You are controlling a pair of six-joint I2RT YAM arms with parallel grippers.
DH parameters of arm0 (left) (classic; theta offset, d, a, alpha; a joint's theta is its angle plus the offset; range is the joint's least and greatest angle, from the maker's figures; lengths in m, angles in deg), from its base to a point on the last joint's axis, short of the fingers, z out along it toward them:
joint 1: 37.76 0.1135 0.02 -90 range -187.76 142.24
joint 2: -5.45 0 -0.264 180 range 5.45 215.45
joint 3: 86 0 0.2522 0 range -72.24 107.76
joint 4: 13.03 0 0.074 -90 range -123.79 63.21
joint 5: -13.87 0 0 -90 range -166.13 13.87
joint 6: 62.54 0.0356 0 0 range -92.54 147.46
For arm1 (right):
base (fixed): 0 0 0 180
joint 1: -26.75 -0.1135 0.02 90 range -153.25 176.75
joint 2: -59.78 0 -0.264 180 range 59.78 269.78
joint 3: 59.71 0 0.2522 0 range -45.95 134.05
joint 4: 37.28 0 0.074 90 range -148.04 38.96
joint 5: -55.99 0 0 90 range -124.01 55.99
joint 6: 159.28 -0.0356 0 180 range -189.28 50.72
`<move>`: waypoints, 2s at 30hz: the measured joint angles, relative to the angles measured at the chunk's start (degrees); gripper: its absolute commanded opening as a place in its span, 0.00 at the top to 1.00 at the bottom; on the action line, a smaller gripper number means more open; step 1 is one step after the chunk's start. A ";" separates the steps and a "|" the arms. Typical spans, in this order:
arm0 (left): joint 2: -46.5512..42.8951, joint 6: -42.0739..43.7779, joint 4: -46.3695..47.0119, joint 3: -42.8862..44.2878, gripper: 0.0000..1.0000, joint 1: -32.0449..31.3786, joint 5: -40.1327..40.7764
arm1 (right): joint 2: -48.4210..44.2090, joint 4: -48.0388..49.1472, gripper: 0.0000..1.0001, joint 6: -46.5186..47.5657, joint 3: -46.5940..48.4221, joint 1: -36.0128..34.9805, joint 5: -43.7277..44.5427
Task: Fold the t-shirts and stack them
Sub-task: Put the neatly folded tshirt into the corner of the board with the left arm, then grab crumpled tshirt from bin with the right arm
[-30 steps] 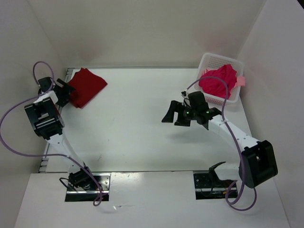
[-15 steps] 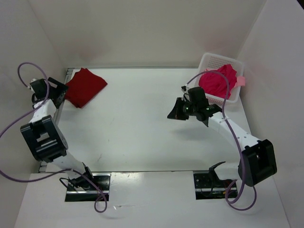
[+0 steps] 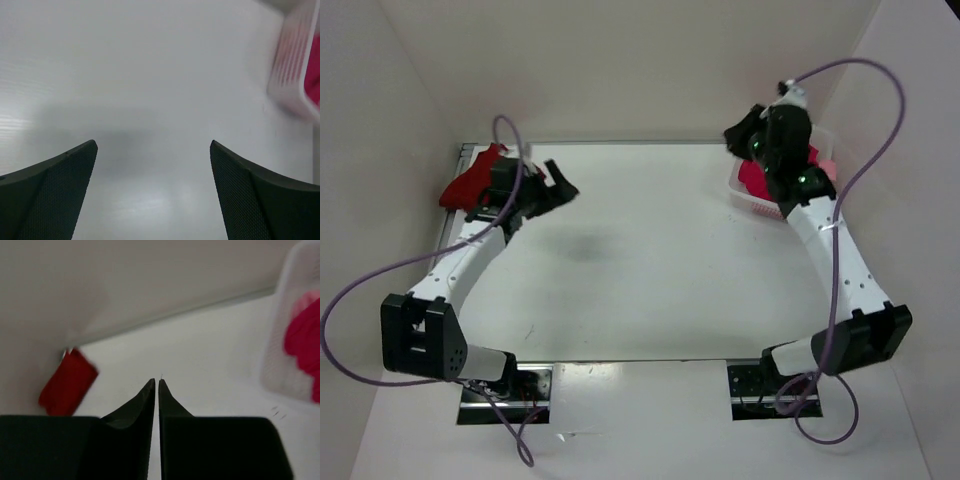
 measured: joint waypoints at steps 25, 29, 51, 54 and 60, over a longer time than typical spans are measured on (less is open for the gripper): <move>-10.03 1.03 -4.72 -14.29 0.00 -28.74 -11.21 | 37.00 -9.97 0.54 -34.05 8.79 23.23 19.21; -11.19 0.94 -4.90 -14.36 0.00 -28.72 -10.95 | 35.76 -8.79 0.53 -41.42 2.38 22.64 19.98; -9.33 0.68 -4.28 -14.69 0.00 -28.74 -13.75 | 32.76 -4.48 1.00 -45.18 -1.64 21.46 21.38; -7.28 0.61 -3.91 -14.08 0.00 -28.74 -14.47 | 27.50 -3.37 1.00 -42.75 -1.64 21.44 20.98; -2.03 0.63 -3.50 -10.14 0.00 -27.65 -16.13 | 13.57 0.44 1.00 -37.22 -1.64 21.46 17.94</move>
